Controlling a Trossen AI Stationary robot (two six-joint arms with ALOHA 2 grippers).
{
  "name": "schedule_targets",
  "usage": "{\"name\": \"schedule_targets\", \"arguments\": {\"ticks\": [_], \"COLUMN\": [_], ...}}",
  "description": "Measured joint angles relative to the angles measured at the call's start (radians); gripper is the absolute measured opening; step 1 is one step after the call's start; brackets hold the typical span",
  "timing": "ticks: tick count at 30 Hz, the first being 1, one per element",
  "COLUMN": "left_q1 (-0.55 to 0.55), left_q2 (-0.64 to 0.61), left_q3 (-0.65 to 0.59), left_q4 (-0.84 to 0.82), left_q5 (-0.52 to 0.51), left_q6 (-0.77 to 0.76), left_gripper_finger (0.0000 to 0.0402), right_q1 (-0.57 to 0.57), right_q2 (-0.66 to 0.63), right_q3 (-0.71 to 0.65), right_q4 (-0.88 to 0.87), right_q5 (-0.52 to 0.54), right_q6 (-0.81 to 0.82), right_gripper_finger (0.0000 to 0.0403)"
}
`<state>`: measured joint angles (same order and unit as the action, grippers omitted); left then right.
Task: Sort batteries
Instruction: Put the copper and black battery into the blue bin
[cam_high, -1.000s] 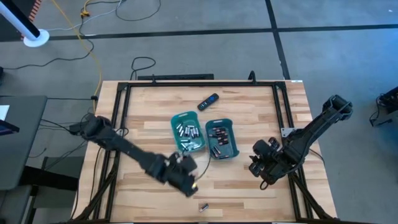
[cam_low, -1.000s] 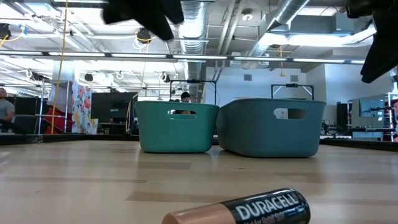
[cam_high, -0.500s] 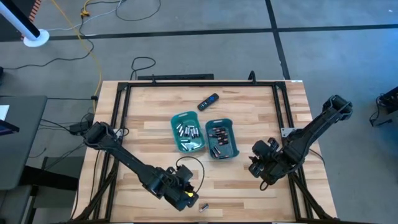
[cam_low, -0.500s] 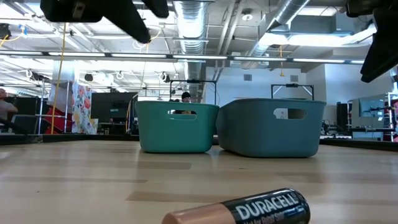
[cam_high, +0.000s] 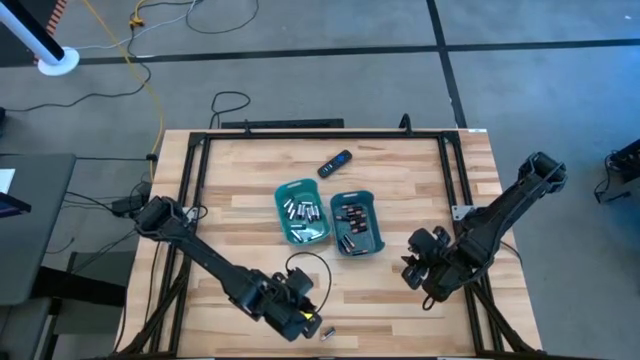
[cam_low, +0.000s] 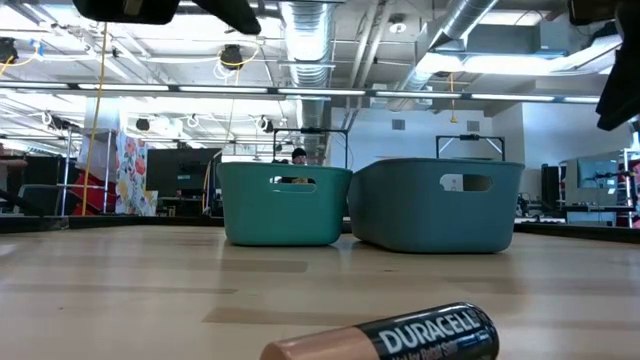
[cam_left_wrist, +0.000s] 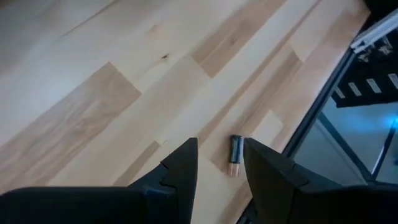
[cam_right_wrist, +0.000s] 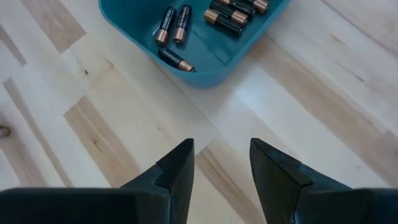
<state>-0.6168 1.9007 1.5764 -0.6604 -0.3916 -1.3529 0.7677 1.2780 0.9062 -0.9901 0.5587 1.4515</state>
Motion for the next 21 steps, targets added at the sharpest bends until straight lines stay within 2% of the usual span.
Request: {"name": "schedule_targets", "arguments": {"ticks": [6, 11, 15, 18, 21], "left_q1": [-0.022, -0.074, -0.104, -0.114, -0.113], "left_q2": [0.000, -0.001, 0.003, 0.045, 0.140], "left_q3": [0.013, 0.026, 0.026, 0.047, 0.142], "left_q4": [0.059, 0.253, 0.361, 0.435, 0.500], "left_q5": [-0.006, -0.129, -0.171, -0.184, -0.182], "left_q6": [0.024, 0.094, 0.131, 0.161, 0.232], "left_gripper_finger": [0.0123, 0.0119, 0.0099, 0.0080, 0.0063], "right_q1": [0.008, 0.034, 0.067, 0.099, 0.133], "right_q2": [0.000, 0.000, 0.000, 0.000, 0.004], "right_q3": [0.000, 0.000, 0.000, 0.000, 0.000], "right_q4": [0.013, 0.014, 0.033, 0.067, 0.099], "right_q5": [0.000, 0.000, 0.000, -0.001, -0.001], "right_q6": [0.096, 0.177, 0.235, 0.250, 0.251], "right_gripper_finger": [0.0171, 0.0171, 0.0171, 0.0171, 0.0171]}}
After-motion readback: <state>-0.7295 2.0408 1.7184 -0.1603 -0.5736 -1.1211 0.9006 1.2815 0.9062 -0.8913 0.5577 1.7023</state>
